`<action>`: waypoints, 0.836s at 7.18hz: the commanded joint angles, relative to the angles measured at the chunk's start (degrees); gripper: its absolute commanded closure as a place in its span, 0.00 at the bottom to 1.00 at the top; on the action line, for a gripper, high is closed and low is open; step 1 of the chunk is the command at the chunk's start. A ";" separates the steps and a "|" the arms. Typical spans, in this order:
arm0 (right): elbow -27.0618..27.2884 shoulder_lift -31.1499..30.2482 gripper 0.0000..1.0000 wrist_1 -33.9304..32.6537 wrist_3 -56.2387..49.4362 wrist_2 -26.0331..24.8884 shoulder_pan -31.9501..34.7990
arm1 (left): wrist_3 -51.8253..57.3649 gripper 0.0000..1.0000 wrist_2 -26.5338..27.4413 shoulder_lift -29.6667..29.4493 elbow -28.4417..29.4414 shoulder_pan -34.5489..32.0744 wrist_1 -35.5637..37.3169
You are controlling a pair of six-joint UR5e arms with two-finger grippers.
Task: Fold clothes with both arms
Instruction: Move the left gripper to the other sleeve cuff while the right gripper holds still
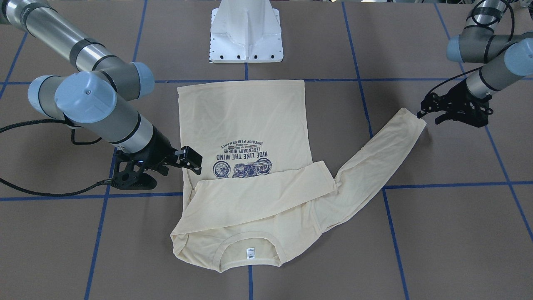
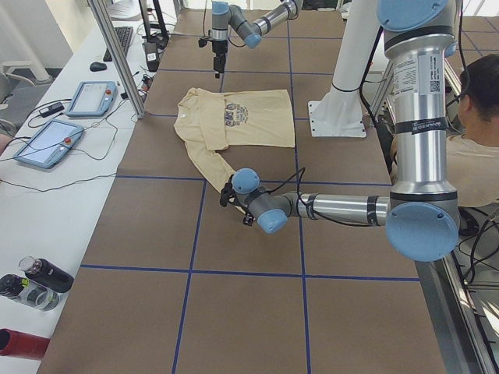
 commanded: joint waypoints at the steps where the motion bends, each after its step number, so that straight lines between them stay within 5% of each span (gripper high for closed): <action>1: 0.17 -0.54 0.01 0.06 0.01 -0.18 0.02 | 0.07 0.45 -0.26 -0.08 0.12 0.21 0.00; 6: 0.70 -0.72 0.01 0.14 0.10 -0.80 0.02 | 0.25 0.45 0.17 -1.05 1.88 0.22 0.00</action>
